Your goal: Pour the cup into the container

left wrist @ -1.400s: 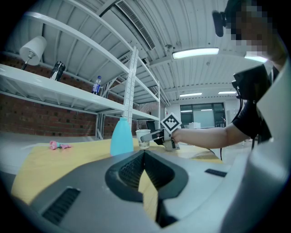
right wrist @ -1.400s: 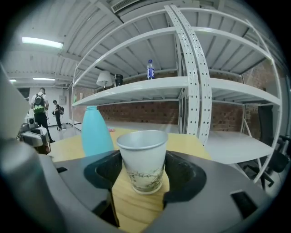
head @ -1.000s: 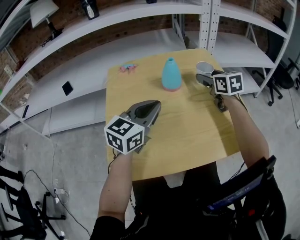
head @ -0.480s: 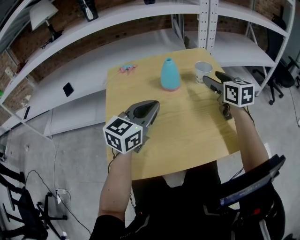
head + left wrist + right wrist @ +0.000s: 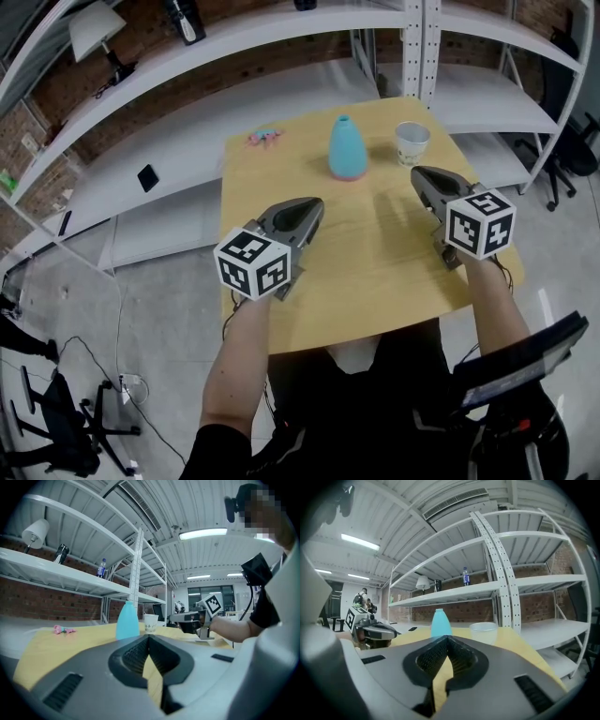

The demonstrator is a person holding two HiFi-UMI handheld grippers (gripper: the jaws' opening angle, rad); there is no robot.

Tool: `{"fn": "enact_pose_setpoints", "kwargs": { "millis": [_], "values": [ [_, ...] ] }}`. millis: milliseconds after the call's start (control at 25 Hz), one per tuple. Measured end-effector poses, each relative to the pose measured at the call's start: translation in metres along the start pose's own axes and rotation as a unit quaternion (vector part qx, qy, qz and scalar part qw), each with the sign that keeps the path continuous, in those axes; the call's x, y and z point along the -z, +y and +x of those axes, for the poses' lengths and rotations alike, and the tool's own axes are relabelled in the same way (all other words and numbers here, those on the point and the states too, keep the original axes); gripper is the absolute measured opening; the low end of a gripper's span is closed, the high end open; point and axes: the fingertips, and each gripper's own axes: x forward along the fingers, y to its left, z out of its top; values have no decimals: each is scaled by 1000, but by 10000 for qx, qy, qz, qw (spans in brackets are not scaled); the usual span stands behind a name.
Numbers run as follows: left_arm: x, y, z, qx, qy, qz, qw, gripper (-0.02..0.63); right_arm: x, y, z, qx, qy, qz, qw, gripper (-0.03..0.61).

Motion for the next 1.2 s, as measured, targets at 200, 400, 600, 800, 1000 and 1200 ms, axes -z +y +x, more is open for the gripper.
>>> {"fn": "enact_pose_setpoints", "kwargs": {
  "millis": [200,400,600,800,1000,1200],
  "values": [
    [0,-3,0,-24,14,-15,10000,2,3,24,-5,-266,-85,56,9996,2],
    [1,-10,-6,-5,44,-42,10000,0,0,38,-14,-369,-192,82,9991,2],
    [-7,-17,-17,4,-58,-153,9999,0,-6,46,-28,-362,-352,58,9987,2],
    [-23,-37,-37,-109,-388,-55,9992,2,-8,56,-42,-407,-435,-35,9982,2],
    [-30,-67,-57,-297,-531,163,9980,1,-10,74,-61,-497,-529,-120,9973,2],
    [-32,-107,-75,-434,-494,472,9967,0,-9,85,-95,-500,-602,-192,9967,2]
  ]
}}
